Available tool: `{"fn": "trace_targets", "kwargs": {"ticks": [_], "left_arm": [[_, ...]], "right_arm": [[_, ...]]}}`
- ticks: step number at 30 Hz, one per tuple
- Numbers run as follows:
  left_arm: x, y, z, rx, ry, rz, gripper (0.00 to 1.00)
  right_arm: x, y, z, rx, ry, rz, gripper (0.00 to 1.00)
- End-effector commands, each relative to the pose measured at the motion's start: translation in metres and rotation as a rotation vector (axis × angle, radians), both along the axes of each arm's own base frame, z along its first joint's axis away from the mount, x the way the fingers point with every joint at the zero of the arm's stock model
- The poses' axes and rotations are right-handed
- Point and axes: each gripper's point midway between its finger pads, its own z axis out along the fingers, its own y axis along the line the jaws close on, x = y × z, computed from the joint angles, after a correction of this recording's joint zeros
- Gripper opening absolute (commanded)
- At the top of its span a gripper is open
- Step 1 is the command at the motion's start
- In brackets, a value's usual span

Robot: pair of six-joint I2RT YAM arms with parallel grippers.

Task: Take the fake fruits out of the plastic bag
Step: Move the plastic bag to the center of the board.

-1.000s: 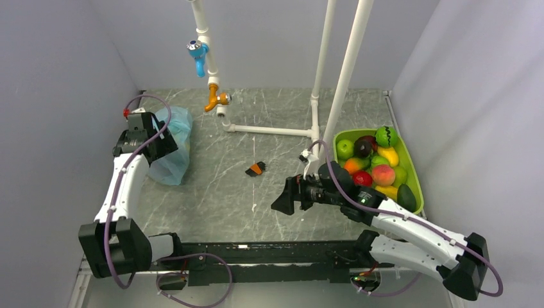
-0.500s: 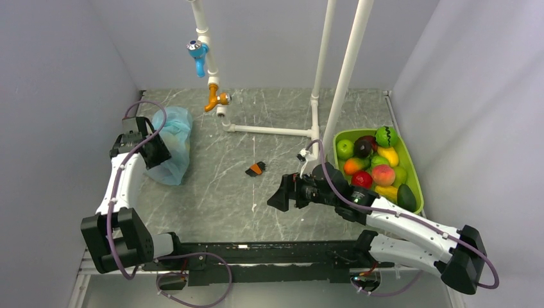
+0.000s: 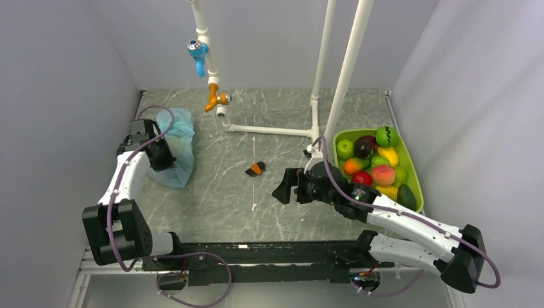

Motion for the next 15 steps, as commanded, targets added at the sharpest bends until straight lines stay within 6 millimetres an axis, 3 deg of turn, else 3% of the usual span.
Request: {"fn": "trace_targets", "kwargs": {"ticks": [1, 8, 12, 15], "left_arm": [[-0.019, -0.042, -0.012, -0.047, 0.067, -0.101, 0.00], [-0.071, -0.134, -0.035, -0.182, 0.117, -0.219, 0.00], [-0.110, -0.156, -0.050, -0.212, 0.132, -0.233, 0.00], [-0.130, -0.171, -0.050, -0.272, 0.104, -0.264, 0.00]], "right_arm": [[0.003, 0.002, 0.012, 0.023, -0.053, 0.009, 1.00], [-0.001, 0.010, 0.011, 0.039, -0.060, 0.059, 1.00], [-0.007, 0.015, 0.011, 0.071, -0.047, 0.092, 1.00], [-0.008, 0.014, 0.005, 0.052, -0.034, 0.092, 1.00]]}}
